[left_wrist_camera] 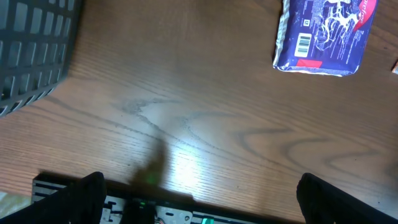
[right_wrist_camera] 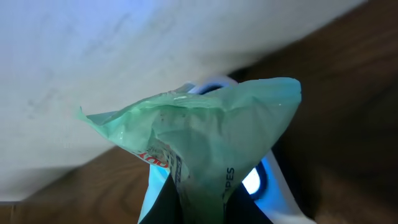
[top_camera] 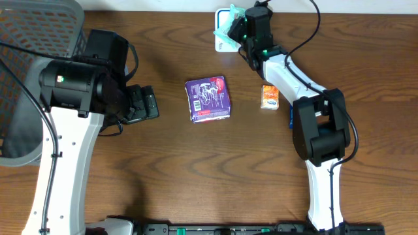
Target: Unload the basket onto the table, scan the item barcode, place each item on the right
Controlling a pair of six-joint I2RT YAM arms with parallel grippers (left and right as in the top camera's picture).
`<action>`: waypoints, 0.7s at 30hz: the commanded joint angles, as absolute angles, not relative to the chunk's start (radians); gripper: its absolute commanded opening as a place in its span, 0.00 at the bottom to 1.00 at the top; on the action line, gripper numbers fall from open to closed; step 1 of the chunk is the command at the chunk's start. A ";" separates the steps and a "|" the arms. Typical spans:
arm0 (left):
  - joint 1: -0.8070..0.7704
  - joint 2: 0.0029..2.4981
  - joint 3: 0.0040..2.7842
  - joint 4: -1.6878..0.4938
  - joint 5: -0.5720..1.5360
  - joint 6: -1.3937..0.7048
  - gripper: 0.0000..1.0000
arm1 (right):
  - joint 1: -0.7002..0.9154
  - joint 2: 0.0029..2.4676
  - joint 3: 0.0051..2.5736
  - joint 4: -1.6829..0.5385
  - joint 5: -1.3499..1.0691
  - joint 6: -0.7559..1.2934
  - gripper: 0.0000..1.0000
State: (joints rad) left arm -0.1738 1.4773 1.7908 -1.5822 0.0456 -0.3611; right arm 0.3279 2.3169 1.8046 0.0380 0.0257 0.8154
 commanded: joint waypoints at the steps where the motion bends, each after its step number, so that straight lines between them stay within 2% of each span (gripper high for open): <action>1: -0.171 1.483 1.791 -1.585 0.033 -0.348 0.98 | 0.324 2.311 1.892 0.033 0.028 0.797 0.01; 4: -0.171 1.483 1.791 -1.585 0.033 -0.348 0.98 | 0.303 2.311 1.972 -0.051 0.028 0.731 0.01; 9: -0.171 1.483 1.791 -1.585 0.033 -0.348 0.98 | 0.202 2.307 2.165 -0.366 0.039 0.648 0.01; 13: -0.171 1.483 1.791 -1.585 0.033 -0.348 0.98 | 0.049 2.304 2.302 -0.686 0.047 0.620 0.01; 19: -0.171 1.483 1.791 -1.585 0.033 -0.348 0.98 | -0.157 2.304 2.342 -0.939 0.060 0.456 0.01; 21: -0.171 1.483 1.791 -1.585 0.033 -0.348 0.98 | -0.232 2.304 2.342 -1.021 0.136 0.432 0.01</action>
State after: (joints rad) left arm -0.1738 1.4773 1.7908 -1.5822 0.0456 -0.3611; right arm -0.1699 2.3165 2.3211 -0.9680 0.0566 0.5335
